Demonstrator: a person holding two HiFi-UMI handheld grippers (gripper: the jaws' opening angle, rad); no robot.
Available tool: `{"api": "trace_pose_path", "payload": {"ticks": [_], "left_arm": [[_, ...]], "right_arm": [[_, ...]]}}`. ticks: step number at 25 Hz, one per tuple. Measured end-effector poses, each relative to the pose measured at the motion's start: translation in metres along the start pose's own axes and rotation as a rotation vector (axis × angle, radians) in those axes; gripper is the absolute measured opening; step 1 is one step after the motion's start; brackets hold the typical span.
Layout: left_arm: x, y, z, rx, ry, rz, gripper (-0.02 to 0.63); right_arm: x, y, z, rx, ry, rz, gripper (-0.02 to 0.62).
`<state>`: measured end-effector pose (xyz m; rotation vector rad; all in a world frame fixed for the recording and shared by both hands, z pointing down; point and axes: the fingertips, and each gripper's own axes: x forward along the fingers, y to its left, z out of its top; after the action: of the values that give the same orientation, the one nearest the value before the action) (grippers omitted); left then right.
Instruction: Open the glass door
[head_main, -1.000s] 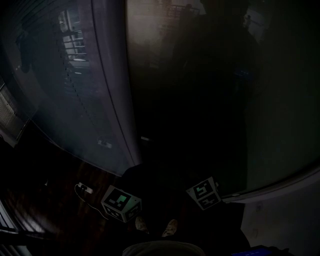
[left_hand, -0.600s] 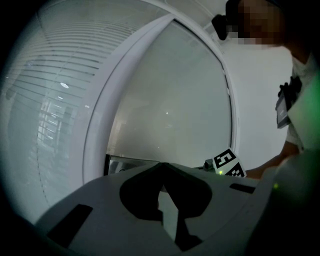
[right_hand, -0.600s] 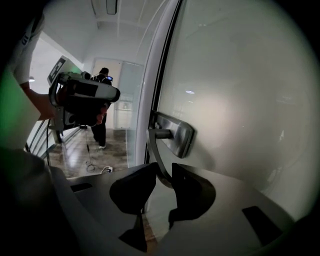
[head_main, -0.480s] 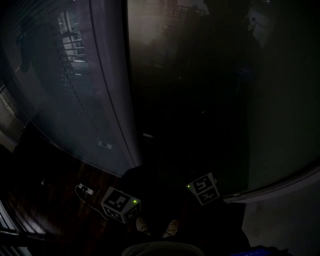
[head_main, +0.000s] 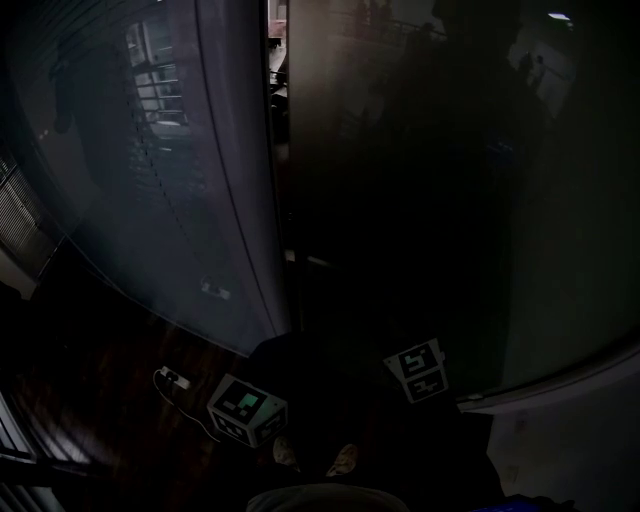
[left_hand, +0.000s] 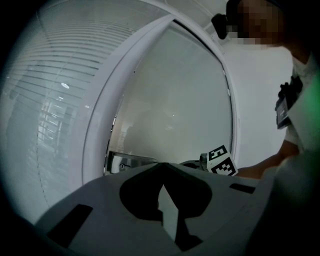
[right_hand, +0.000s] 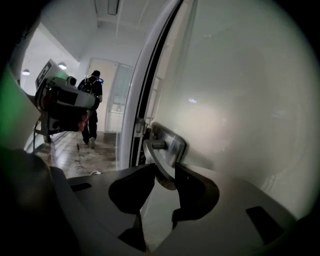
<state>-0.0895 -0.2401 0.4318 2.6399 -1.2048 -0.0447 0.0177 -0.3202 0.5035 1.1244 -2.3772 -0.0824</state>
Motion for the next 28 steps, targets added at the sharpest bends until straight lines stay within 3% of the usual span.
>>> {"api": "trace_pose_path", "payload": {"ticks": [4,18,28], "left_arm": [[0.002,0.002,0.011,-0.001,-0.007,-0.001,-0.002],[0.03,0.008,0.015,0.006,-0.017,0.031,-0.002],[0.054,0.006,0.015,0.01,-0.015,0.037,-0.002]], "right_arm": [[0.003,-0.012,0.015,0.023,-0.022,-0.042,0.11],[0.037,-0.065,0.011,0.16,-0.051,-0.067,0.11],[0.069,-0.112,0.009,0.175,-0.026,-0.1,0.114]]}}
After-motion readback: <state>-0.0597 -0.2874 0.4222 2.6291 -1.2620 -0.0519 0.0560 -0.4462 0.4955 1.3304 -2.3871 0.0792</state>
